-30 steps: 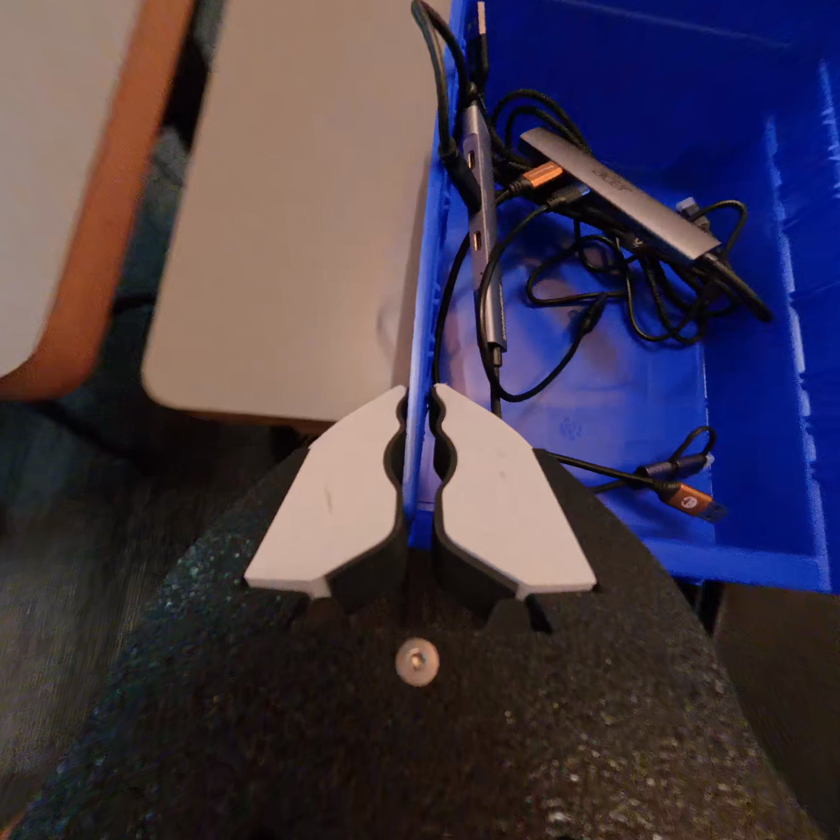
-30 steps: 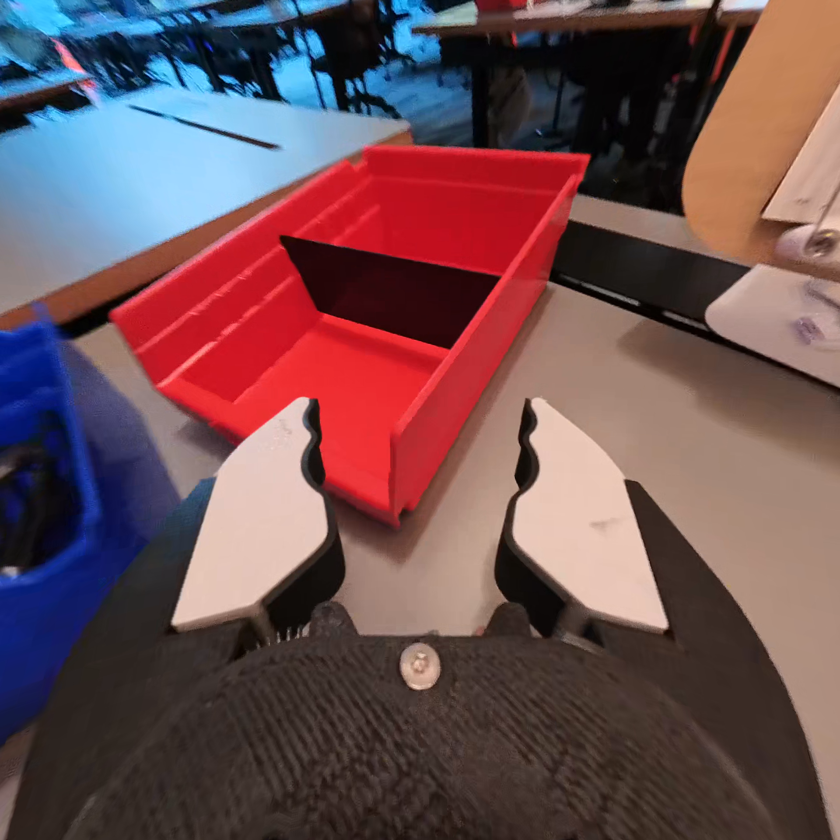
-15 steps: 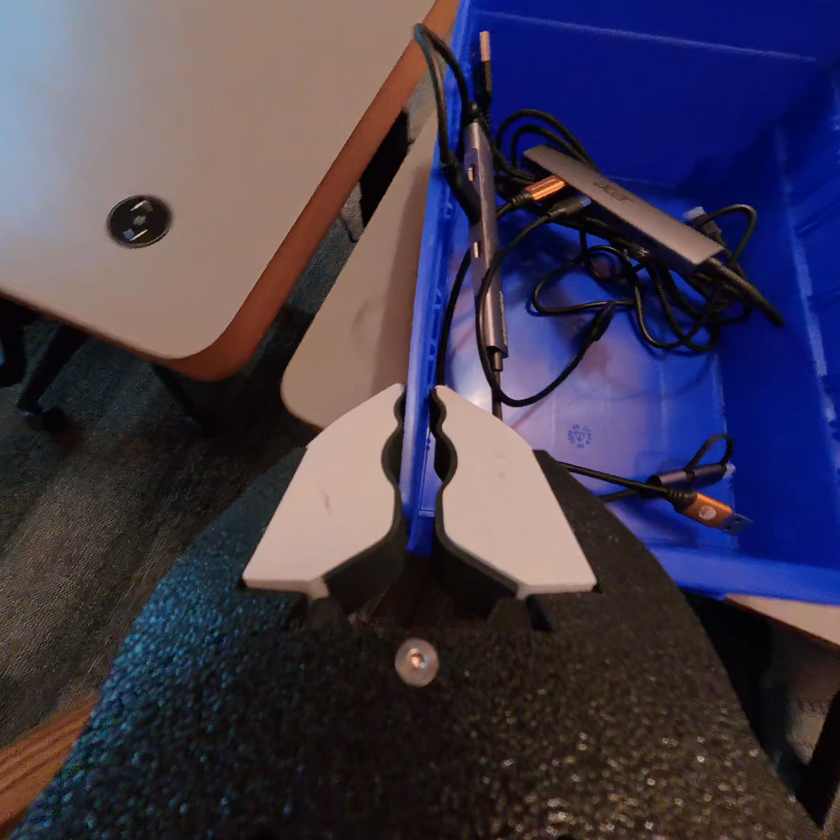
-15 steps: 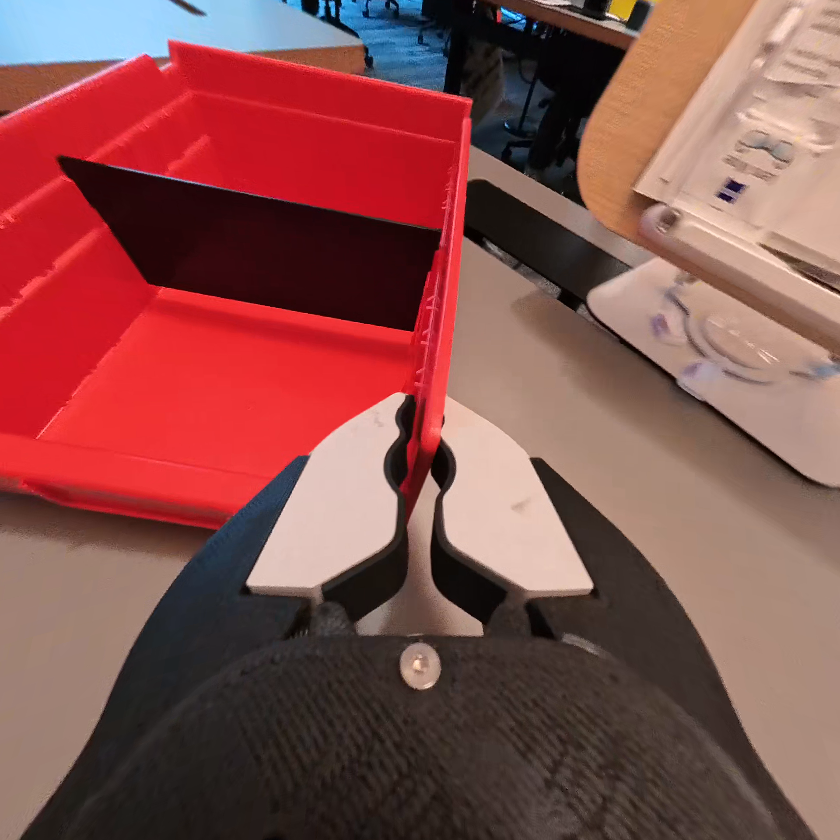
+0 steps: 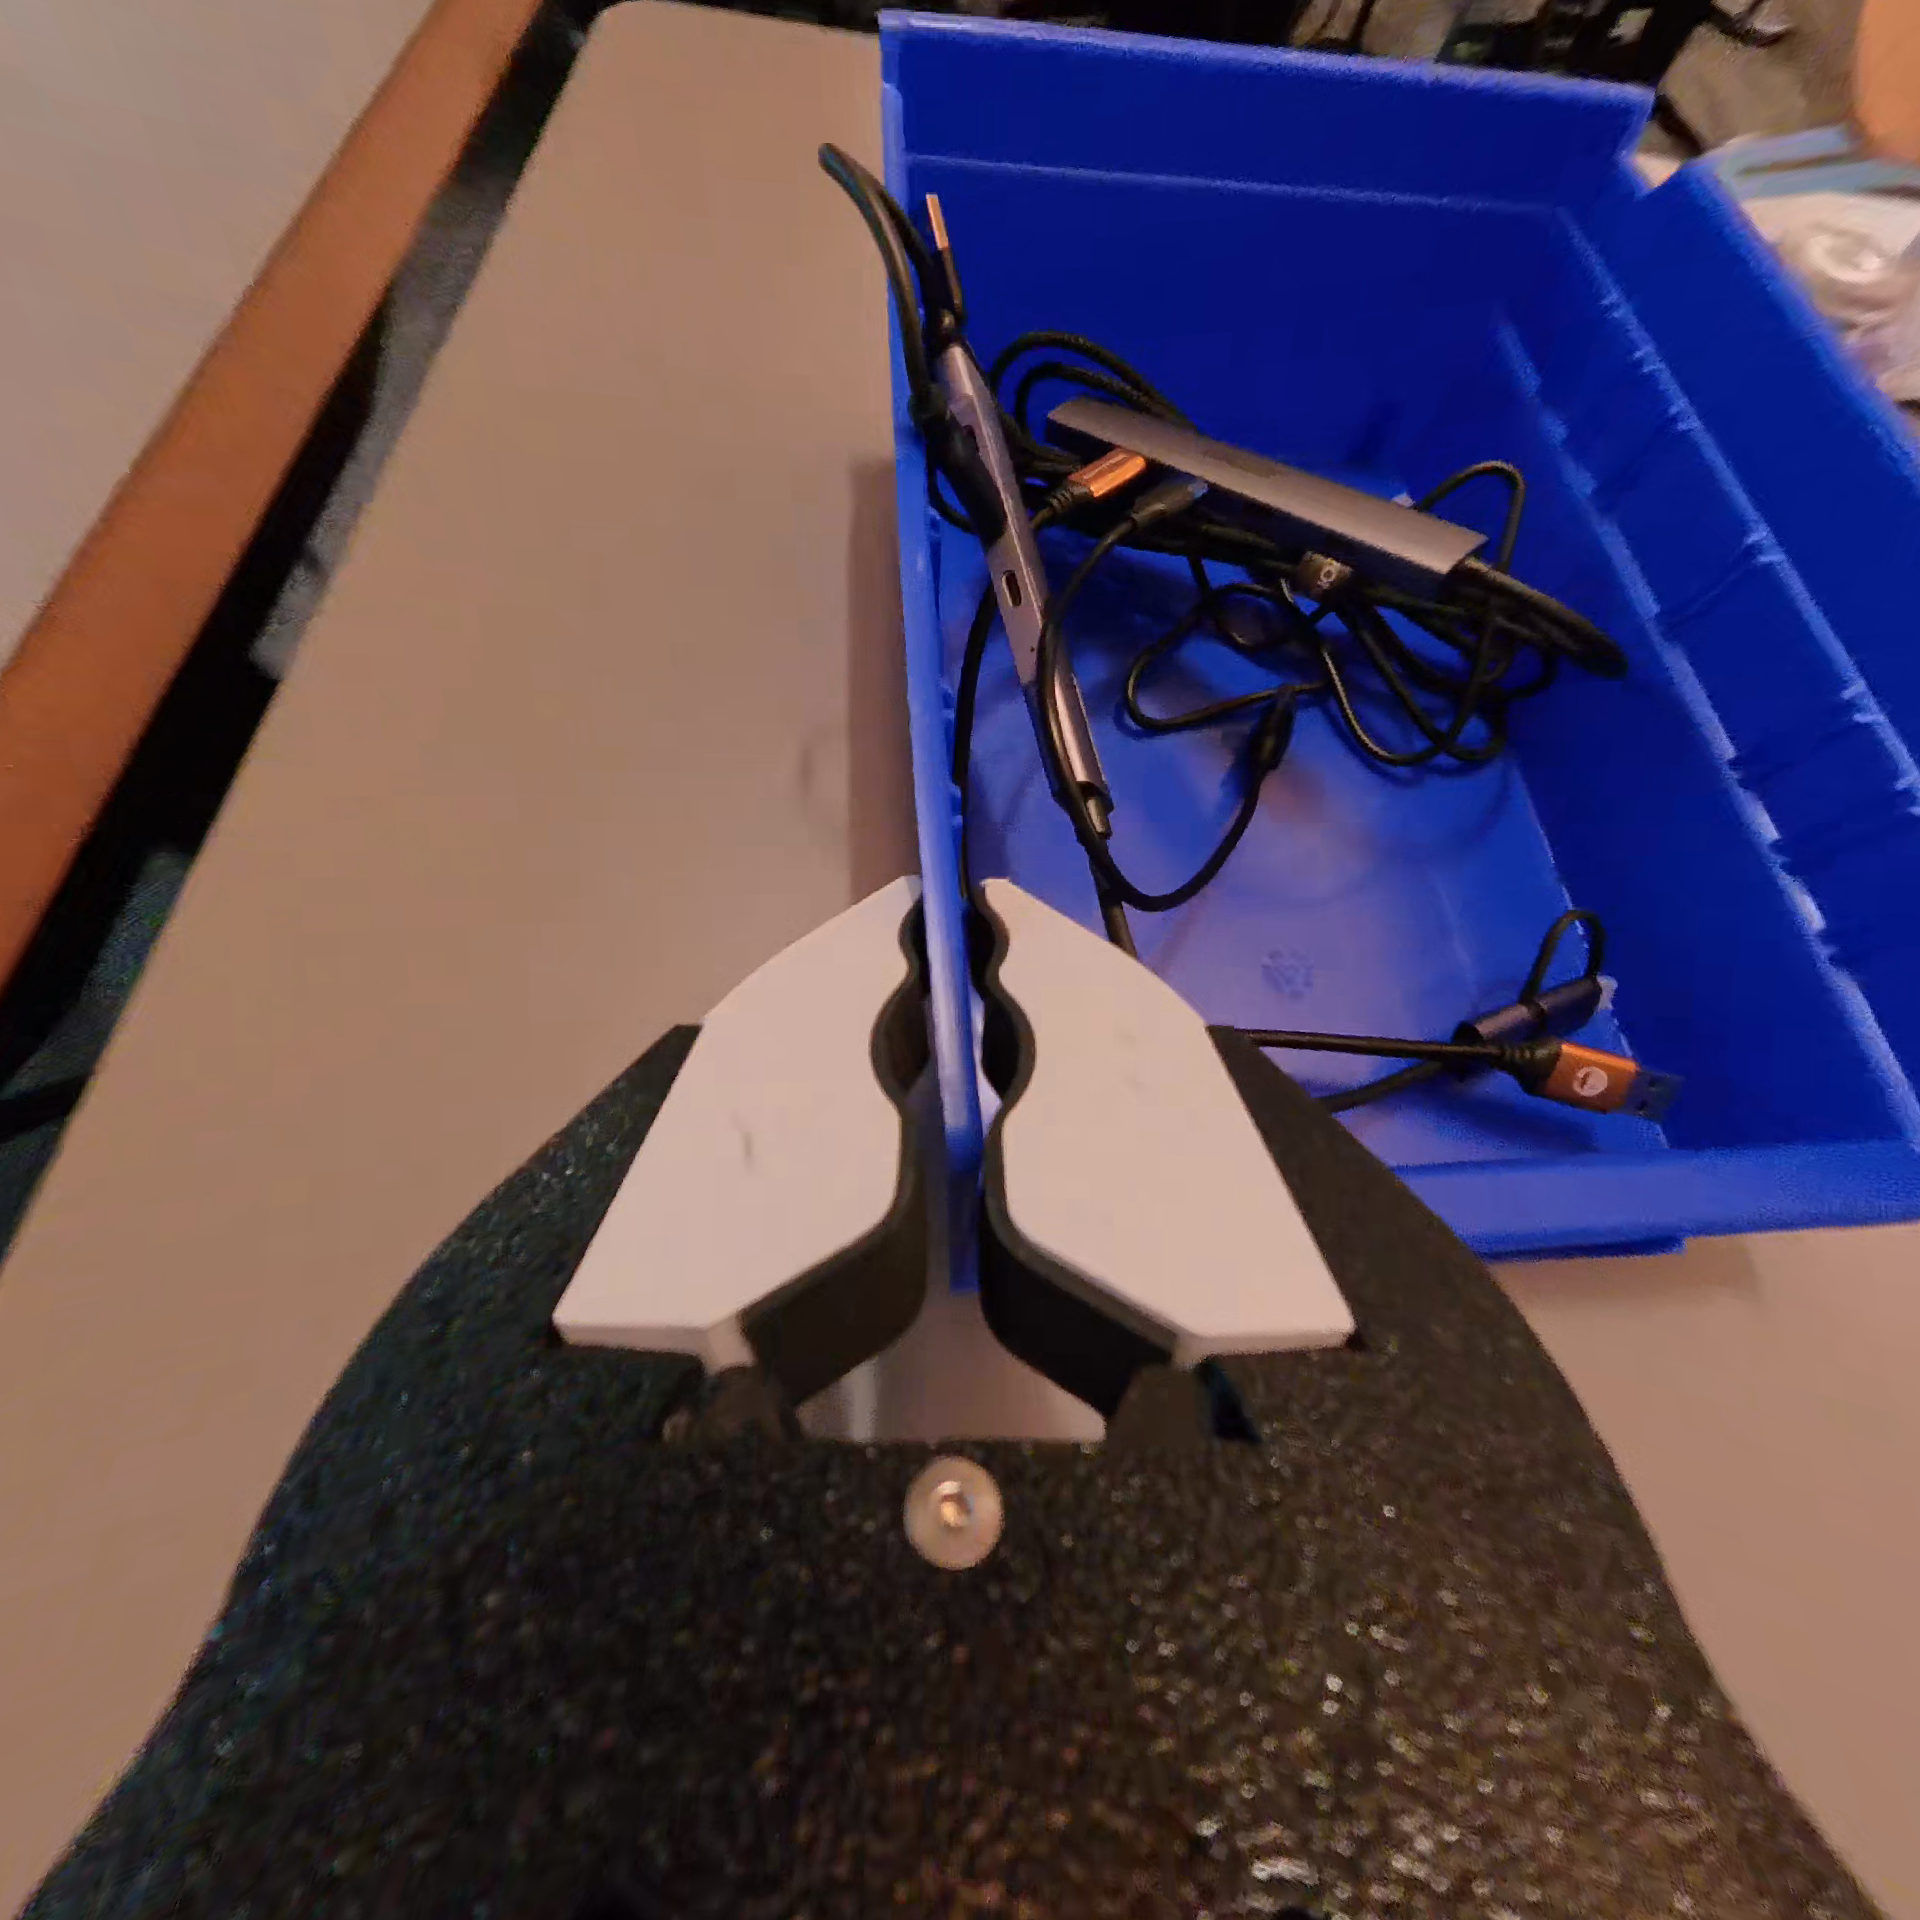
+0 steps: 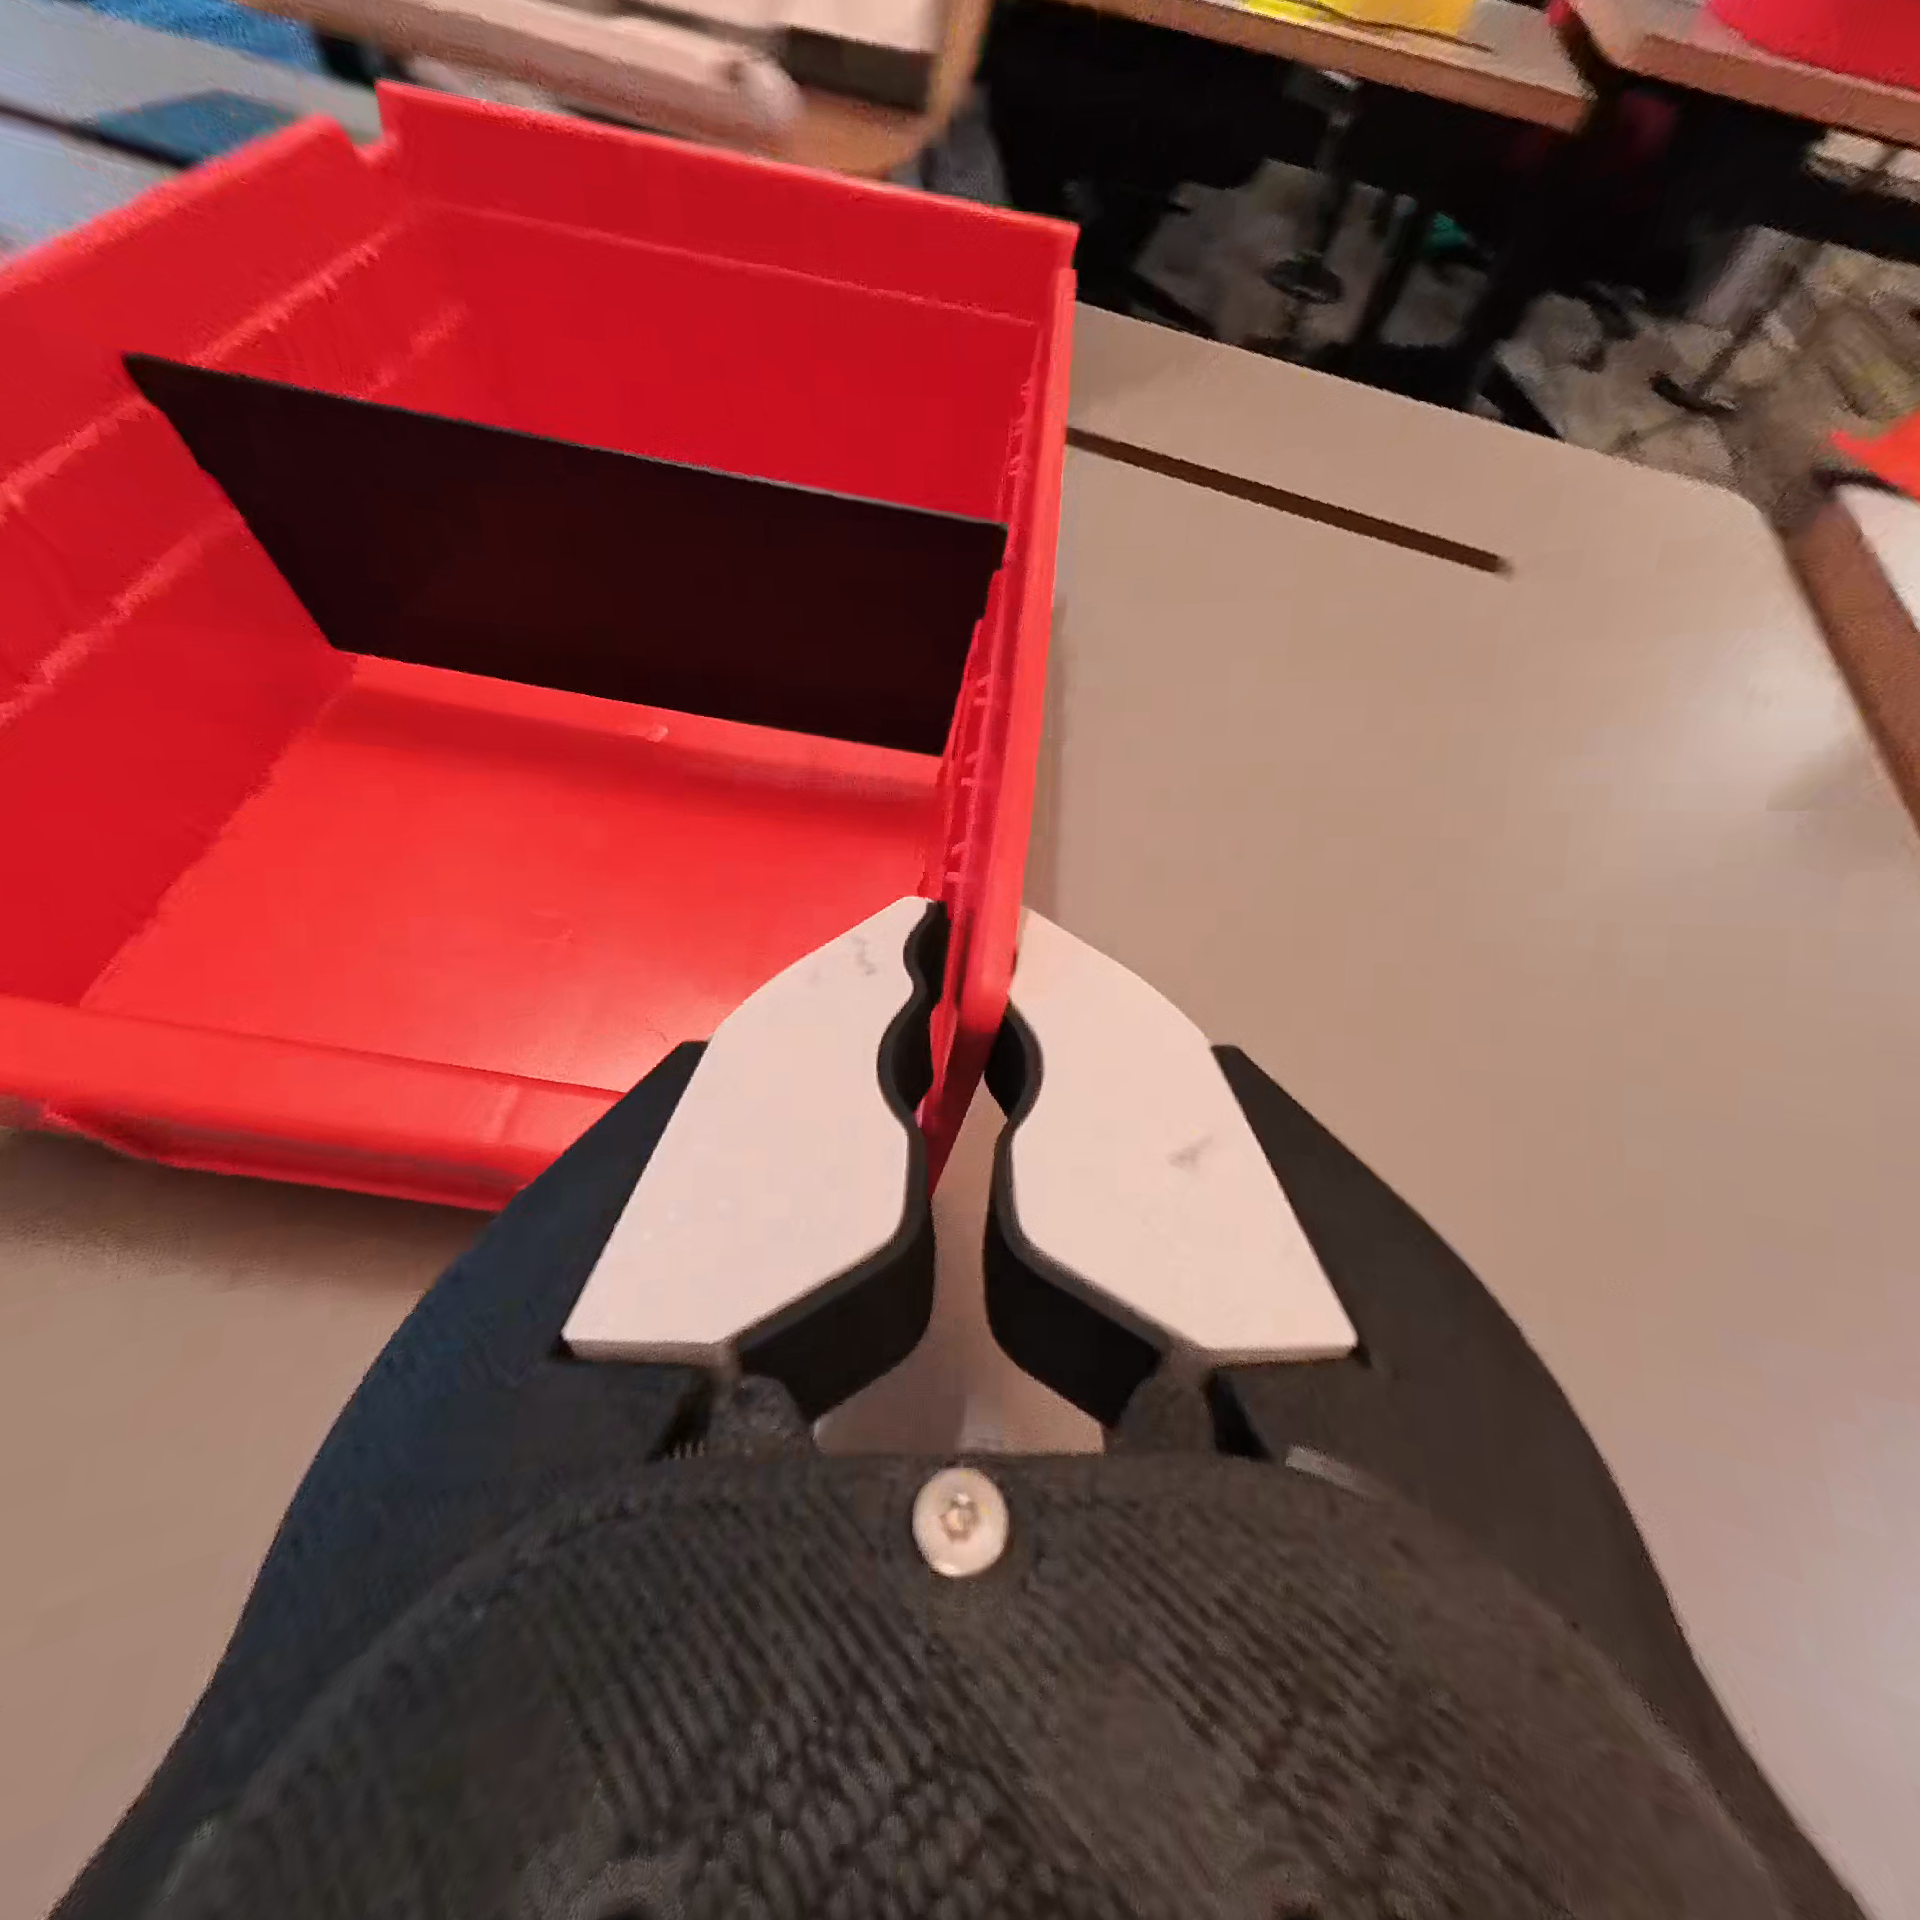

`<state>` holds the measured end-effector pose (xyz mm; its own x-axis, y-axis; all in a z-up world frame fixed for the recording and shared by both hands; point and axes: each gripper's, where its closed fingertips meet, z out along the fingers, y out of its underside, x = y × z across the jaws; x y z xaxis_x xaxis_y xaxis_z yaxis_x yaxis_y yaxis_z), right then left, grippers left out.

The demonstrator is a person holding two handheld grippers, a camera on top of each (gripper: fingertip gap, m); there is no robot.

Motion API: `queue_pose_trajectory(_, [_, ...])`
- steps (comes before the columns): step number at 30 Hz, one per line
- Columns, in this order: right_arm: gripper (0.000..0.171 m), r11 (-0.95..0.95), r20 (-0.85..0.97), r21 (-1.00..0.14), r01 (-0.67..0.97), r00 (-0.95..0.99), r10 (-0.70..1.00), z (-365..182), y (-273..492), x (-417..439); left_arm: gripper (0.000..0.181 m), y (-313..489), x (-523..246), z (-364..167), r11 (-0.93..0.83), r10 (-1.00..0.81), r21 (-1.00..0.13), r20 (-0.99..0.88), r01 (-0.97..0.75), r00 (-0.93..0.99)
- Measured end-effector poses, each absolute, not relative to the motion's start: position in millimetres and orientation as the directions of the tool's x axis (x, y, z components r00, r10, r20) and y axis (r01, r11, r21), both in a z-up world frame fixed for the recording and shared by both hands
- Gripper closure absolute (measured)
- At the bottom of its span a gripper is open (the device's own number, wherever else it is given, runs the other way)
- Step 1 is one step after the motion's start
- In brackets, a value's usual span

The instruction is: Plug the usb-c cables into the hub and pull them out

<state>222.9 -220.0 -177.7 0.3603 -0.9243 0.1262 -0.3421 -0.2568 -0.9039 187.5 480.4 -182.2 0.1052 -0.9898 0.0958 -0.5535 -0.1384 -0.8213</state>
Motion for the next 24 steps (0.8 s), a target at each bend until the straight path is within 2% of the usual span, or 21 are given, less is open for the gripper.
queue_pose_trajectory(1, [0.166, -0.24, 0.124, -0.904, -0.353, 0.32, -0.939, -177.7, -239.1, 228.8, 0.177, 472.0, 203.5, -182.3, -0.132, -0.991, -0.825, 0.107, -0.549, 0.079])
queue_pose_trajectory(8, [0.166, -0.166, 0.12, -0.901, -0.4, 0.137, -0.983, -178.4, -331.2, 298.9, 0.176, 432.1, 263.5, -182.9, -0.036, -0.999, -0.822, 0.043, -0.568, 0.001])
queue_pose_trajectory(12, [0.166, -0.135, 0.105, -0.902, -0.41, 0.095, -0.99, -178.7, -353.4, 337.2, 0.176, 429.3, 269.5, -182.5, -0.087, -0.995, -0.83, 0.098, -0.552, 0.008])
queue_pose_trajectory(19, [0.167, -0.111, 0.06, -0.896, -0.429, 0.132, -0.989, -178.4, -360.9, 369.0, 0.175, 428.6, 268.3, -181.7, -0.098, -0.995, -0.837, 0.088, -0.539, 0.043])
queue_pose_trajectory(20, [0.159, -0.128, 0.082, -0.888, -0.442, 0.121, -0.989, -177.0, -363.3, 366.2, 0.175, 428.8, 268.1, -181.4, -0.083, -0.996, -0.837, 0.077, -0.541, 0.033])
queue_pose_trajectory(21, [0.142, -0.152, 0.122, -0.887, -0.435, 0.095, -0.988, -171.3, -366.8, 361.2, 0.169, 429.7, 266.7, -180.3, -0.063, -0.998, -0.834, 0.058, -0.548, 0.026])
queue_pose_trajectory(22, [0.135, -0.174, 0.154, -0.893, -0.415, 0.081, -0.985, -162.9, -366.5, 352.5, 0.157, 433.0, 263.6, -175.1, -0.052, -0.999, -0.834, 0.036, -0.549, 0.041])
queue_pose_trajectory(24, [0.135, -0.208, 0.193, -0.918, -0.337, 0.08, -0.978, -140.3, -352.7, 325.8, 0.147, 435.5, 256.7, -144.6, -0.04, -0.997, -0.879, 0.002, -0.475, 0.08])
